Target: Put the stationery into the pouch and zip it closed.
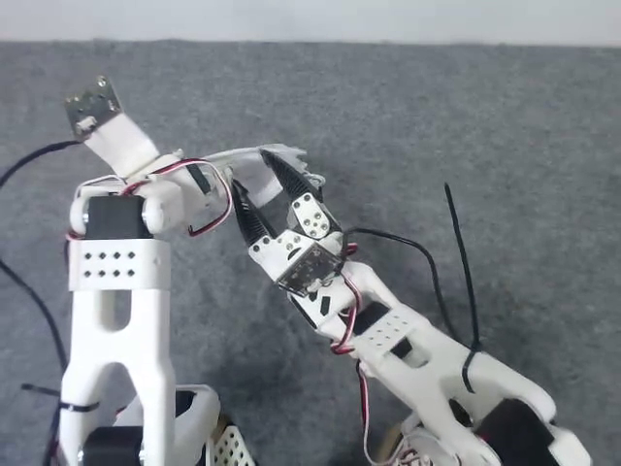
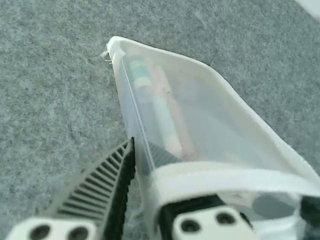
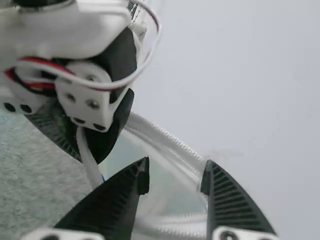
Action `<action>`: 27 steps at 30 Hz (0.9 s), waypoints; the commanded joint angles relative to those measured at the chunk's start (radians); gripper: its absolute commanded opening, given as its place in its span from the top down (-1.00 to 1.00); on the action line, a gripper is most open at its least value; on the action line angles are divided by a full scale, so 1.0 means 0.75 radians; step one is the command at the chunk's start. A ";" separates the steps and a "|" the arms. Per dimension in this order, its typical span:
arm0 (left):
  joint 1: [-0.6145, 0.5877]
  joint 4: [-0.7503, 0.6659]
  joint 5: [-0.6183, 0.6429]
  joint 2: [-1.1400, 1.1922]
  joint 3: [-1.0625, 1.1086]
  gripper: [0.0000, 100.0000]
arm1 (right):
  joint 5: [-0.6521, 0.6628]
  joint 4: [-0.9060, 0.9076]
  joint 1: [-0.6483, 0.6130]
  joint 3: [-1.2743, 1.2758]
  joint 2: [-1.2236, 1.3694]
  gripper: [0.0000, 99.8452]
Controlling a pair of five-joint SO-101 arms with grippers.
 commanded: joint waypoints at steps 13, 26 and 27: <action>-0.008 -0.045 -0.010 -0.049 -0.007 0.97 | -0.186 0.494 -0.009 0.145 -0.453 0.62; -0.008 -0.045 -0.010 -0.049 -0.005 0.97 | -0.432 1.089 -0.007 0.160 -0.901 0.62; -0.008 -0.045 -0.010 -0.049 -0.005 0.97 | -0.440 1.136 -0.007 0.160 -0.936 0.62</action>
